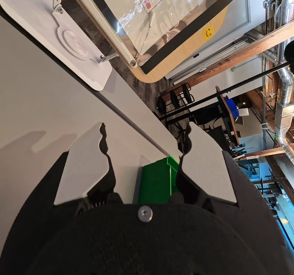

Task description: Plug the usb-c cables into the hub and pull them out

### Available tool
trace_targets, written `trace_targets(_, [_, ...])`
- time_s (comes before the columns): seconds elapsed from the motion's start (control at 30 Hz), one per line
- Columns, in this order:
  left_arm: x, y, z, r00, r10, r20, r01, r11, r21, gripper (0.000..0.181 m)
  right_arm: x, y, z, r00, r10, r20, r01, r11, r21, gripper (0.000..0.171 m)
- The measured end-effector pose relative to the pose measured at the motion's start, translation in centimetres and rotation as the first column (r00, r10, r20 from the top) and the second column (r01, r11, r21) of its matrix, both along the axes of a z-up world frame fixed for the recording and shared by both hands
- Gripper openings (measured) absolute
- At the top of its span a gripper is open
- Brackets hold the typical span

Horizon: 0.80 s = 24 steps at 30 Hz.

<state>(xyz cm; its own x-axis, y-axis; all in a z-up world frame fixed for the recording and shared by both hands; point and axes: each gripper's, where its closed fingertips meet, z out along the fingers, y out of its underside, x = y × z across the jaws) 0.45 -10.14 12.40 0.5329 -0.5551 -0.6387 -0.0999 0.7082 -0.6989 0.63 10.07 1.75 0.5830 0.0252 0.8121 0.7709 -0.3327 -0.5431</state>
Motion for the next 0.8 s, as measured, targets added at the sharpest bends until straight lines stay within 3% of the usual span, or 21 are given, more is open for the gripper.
trace_targets(0.2, [0.4, 1.3, -1.3, 1.000, 0.018, -0.024, -0.018, 0.999, -0.030, 0.112, -0.4, 0.1, -0.8, 1.000, 0.010, -0.006, -0.010, 0.999, -0.034, 0.095])
trace_targets(0.57, [-2.2, 0.4, 2.5, 0.996, 0.005, 0.090, -0.003, 1.000, -0.021, 0.113, -0.4, 0.6, -1.6, 0.998, 0.044, -0.034, -0.046, 0.997, -0.061, 0.095])
trace_targets(0.7, [-5.5, 5.0, 2.9, 0.984, 0.119, 0.134, -0.094, 0.979, -0.179, 0.106, 0.6, 2.3, -3.1, 0.965, 0.118, -0.235, -0.138, 0.988, -0.071, 0.090])
trace_targets(0.8, [-9.2, 11.1, 0.6, 0.973, 0.191, 0.127, -0.110, 0.873, -0.475, 0.099, 4.0, 3.8, -5.3, 0.898, 0.098, -0.429, -0.151, 0.984, -0.092, 0.075])
